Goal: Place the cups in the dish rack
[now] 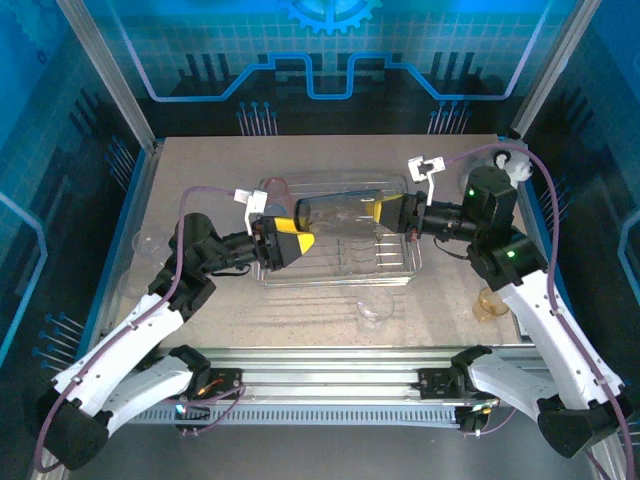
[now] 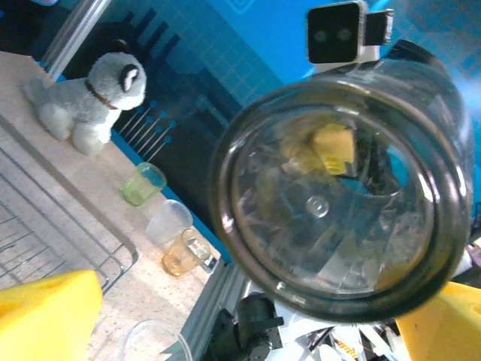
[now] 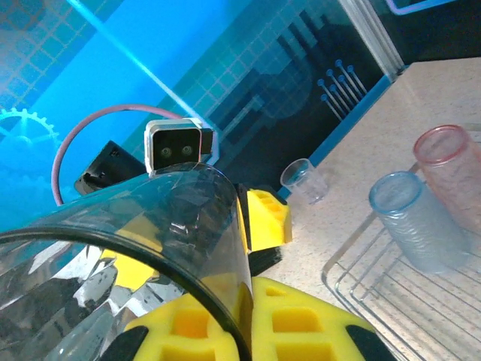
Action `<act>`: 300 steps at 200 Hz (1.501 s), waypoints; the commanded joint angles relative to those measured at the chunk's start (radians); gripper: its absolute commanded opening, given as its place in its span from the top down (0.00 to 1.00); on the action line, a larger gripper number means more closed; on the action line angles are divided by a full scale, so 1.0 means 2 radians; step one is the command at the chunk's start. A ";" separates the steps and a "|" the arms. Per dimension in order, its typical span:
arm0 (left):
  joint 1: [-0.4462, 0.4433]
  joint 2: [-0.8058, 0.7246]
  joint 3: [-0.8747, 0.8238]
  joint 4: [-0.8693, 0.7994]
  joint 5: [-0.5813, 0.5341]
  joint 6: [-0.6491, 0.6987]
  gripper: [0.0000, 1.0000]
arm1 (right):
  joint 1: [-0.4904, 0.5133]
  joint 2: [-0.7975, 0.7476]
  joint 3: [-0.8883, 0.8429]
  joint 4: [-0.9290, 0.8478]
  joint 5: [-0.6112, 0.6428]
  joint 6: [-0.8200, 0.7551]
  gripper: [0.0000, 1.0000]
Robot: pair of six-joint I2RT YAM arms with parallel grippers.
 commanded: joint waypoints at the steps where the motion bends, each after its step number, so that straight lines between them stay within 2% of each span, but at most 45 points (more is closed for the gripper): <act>1: -0.002 -0.001 -0.008 0.058 0.022 -0.019 0.00 | 0.029 0.009 -0.004 0.026 -0.035 0.004 1.00; 28: -0.002 -0.001 -0.010 0.077 0.039 -0.024 0.01 | 0.053 0.019 0.000 0.025 -0.033 -0.005 1.00; 104: -0.002 0.001 -0.010 0.075 0.035 -0.027 0.01 | 0.101 0.053 0.035 -0.045 -0.015 -0.057 1.00; 140: -0.002 0.008 -0.016 0.105 0.056 -0.042 0.03 | 0.101 0.054 0.037 -0.047 0.005 -0.060 1.00; 191: -0.001 -0.001 -0.026 0.103 0.051 -0.035 0.01 | 0.094 0.041 0.036 -0.032 0.021 -0.057 1.00; 283: -0.002 -0.003 -0.041 0.146 0.061 -0.055 0.01 | 0.065 0.033 0.009 0.002 0.002 -0.021 1.00; 300: -0.002 -0.002 -0.042 0.162 0.063 -0.063 0.04 | 0.067 0.041 0.009 0.001 -0.006 -0.018 1.00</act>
